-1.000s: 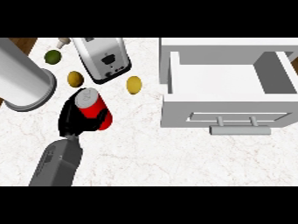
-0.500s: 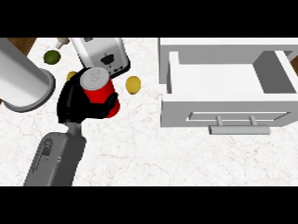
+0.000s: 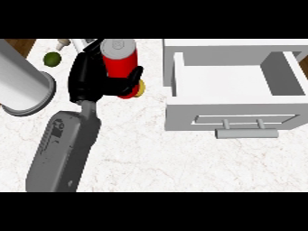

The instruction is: Pick up the can, place it into the drawer and close the drawer

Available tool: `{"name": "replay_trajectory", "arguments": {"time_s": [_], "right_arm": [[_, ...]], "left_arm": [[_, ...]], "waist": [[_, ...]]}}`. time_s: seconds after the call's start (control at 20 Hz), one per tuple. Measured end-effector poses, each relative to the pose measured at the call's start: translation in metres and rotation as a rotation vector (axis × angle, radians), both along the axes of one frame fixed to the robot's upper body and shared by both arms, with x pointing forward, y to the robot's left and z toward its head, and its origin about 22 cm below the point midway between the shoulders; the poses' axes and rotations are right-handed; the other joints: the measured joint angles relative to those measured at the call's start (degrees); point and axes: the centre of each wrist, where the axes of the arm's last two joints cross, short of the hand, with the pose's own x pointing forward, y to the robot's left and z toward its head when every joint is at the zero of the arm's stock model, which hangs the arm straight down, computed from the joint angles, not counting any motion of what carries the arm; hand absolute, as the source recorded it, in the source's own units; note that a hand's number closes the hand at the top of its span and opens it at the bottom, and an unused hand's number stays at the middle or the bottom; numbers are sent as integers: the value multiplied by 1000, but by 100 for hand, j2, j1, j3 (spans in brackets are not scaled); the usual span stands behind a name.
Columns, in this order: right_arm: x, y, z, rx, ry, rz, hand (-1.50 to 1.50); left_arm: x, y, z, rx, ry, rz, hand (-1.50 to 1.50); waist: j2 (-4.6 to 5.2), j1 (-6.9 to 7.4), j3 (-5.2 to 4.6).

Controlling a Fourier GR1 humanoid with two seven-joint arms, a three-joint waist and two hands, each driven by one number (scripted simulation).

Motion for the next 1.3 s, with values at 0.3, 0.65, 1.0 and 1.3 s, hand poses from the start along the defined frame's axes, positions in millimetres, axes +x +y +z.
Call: {"name": "replay_trajectory", "arguments": {"time_s": [0.3, 0.65, 1.0, 1.3], "right_arm": [[2, -3, -2, 3, -8, 2, -150], [9, 2, -3, 6, -3, 8, -150], [11, 4, 1, 3, -11, 16, -150], [17, 4, 0, 1, -13, 22, -150]], "left_arm": [[7, -26, 28, 12, -8, -8, 150], [25, -64, 60, 34, -10, -11, 150], [41, -96, 81, 53, -17, -11, 150], [51, -122, 90, 62, -8, -16, 150]], "waist": [[0, -12, -2], [10, -42, 0], [18, -80, -1], [33, -144, 2]]}}
